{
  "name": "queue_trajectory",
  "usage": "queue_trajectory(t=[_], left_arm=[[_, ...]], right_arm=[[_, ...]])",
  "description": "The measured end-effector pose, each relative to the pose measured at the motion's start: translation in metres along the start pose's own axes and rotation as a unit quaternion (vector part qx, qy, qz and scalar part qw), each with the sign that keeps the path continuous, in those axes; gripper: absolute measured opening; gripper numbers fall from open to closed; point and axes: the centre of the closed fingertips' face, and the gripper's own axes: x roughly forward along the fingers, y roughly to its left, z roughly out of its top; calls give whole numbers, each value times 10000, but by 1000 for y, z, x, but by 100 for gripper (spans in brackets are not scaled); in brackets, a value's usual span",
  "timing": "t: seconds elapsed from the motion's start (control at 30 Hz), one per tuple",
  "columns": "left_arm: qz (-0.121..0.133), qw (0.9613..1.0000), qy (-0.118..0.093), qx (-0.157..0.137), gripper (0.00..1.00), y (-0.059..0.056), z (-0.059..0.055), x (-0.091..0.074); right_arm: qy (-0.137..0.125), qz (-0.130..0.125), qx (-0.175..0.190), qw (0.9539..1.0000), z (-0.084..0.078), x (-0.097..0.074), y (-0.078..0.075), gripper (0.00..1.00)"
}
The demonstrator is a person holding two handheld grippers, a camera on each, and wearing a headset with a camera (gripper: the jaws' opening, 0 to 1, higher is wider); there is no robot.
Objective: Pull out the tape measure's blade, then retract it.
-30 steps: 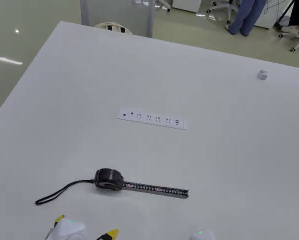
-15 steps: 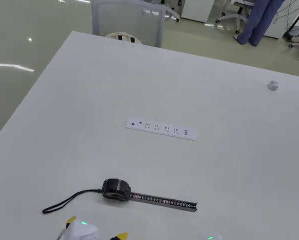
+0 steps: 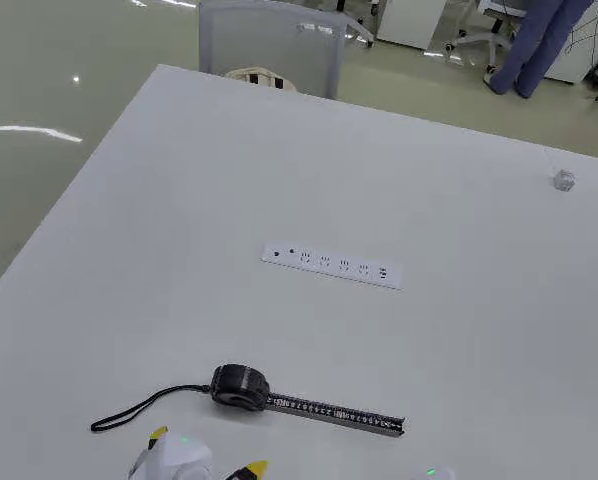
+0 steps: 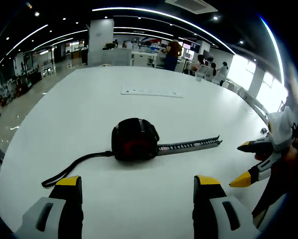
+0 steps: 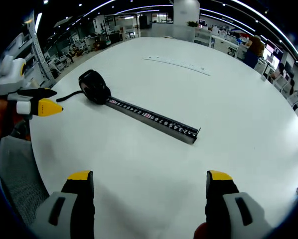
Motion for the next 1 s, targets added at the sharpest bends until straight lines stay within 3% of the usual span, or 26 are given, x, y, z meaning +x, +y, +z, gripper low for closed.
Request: queue_trajectory(t=[0.37, 1.0], left_arm=[[46, 10000, 3, -37, 88, 0, 7, 10], [89, 9997, -67, -207, 86, -1, 21, 27]], right_arm=[[80, 68, -126, 9999, 4, 10, -10, 95], [233, 187, -683, 9972, 14, 25, -25, 93]])
